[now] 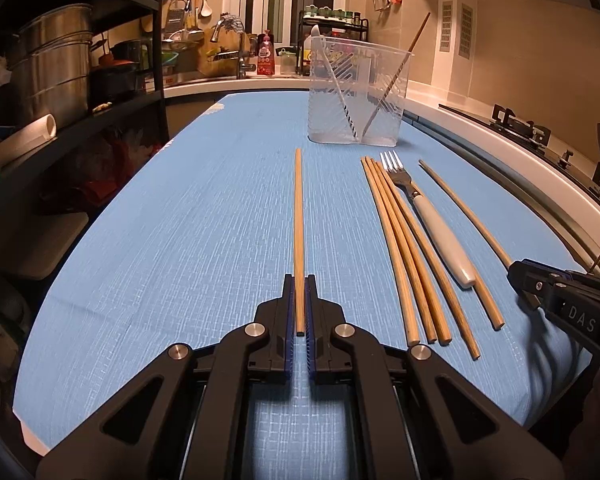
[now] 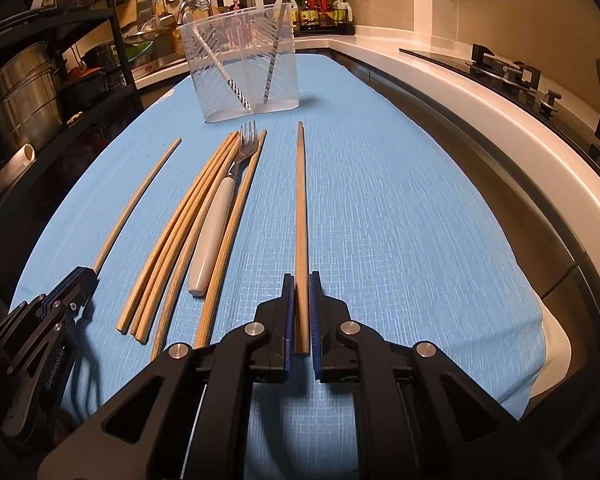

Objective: Organize utensils
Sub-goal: 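Grasp a wooden chopstick with the left tool while the right tool grasps another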

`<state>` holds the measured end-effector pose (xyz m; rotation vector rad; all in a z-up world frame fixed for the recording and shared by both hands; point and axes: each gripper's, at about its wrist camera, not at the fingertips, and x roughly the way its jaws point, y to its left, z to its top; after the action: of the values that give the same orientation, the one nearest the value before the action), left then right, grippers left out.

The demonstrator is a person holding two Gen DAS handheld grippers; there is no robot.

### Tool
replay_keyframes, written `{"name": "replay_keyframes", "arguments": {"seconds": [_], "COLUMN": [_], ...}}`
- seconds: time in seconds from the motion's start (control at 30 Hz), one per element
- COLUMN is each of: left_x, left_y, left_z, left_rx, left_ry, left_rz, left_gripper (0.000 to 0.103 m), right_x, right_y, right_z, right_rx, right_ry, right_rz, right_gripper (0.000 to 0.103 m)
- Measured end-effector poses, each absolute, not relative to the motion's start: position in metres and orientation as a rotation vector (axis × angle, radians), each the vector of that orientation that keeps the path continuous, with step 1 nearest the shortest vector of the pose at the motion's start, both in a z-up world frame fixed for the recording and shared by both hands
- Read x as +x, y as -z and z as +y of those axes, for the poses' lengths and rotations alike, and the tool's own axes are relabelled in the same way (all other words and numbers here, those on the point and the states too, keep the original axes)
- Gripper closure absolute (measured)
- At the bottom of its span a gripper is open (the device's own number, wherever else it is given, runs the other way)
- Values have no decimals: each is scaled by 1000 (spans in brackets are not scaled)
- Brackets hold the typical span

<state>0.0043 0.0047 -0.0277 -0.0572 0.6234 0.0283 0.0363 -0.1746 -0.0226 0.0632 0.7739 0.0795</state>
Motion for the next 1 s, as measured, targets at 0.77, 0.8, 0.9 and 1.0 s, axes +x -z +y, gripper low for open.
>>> {"name": "replay_keyframes", "arguments": {"seconds": [0.77, 0.8, 0.9, 1.0], "left_x": [5, 5, 5, 5], "left_y": [27, 27, 27, 27], "left_z": [0, 0, 0, -1], "left_rx": [-34, -33, -33, -33], "left_ry": [-29, -28, -28, -29], "left_rz": [614, 613, 614, 614], "left_gripper": [98, 98, 98, 98], "right_x": [35, 35, 35, 35], "right_y": [22, 22, 22, 22], "right_z": [-169, -169, -169, -168], "right_rx": [33, 30, 20, 10], "right_ry": [-72, -72, -70, -67], "right_rz": [763, 762, 760, 756], "right_gripper": [96, 96, 96, 96]}}
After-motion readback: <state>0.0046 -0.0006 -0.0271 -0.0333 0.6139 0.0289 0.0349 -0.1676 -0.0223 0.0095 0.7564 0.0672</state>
